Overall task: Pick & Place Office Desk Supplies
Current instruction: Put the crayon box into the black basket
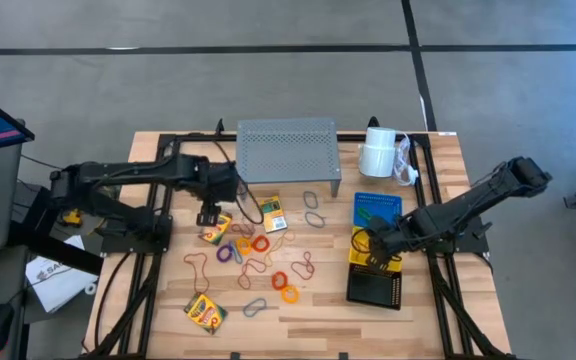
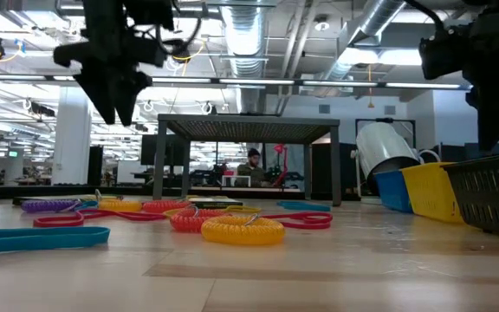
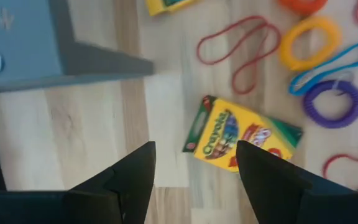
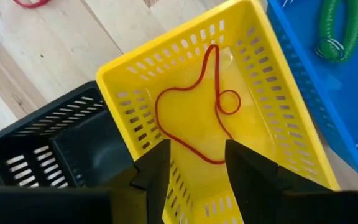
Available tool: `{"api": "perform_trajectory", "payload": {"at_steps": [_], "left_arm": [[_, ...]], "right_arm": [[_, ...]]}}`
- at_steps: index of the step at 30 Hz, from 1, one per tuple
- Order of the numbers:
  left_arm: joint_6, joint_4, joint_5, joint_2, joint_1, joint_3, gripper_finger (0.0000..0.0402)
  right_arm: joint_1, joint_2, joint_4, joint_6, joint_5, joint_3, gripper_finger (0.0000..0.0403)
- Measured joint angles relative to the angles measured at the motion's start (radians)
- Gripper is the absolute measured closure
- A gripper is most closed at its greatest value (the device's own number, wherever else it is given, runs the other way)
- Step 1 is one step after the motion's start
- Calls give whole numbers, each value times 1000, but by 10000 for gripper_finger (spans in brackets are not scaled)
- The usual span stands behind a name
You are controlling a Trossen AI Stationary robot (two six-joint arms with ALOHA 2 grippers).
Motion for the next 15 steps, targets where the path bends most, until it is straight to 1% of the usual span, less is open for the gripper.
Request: {"api": "perform_trajectory", "payload": {"at_steps": [3, 6, 10, 15], "left_arm": [[35, 8, 31, 27, 47, -8, 189], [60, 26, 57, 31, 75, -55, 192], [102, 60, 61, 18, 80, -139, 191], [107, 143, 64, 3, 80, -230, 190]], "right_arm": [[51, -1, 7, 48, 54, 4, 258], [101, -12, 7, 90, 97, 37, 260], [150, -32, -42, 151, 174, 108, 262], [180, -59, -129, 188, 278, 200, 262]]}}
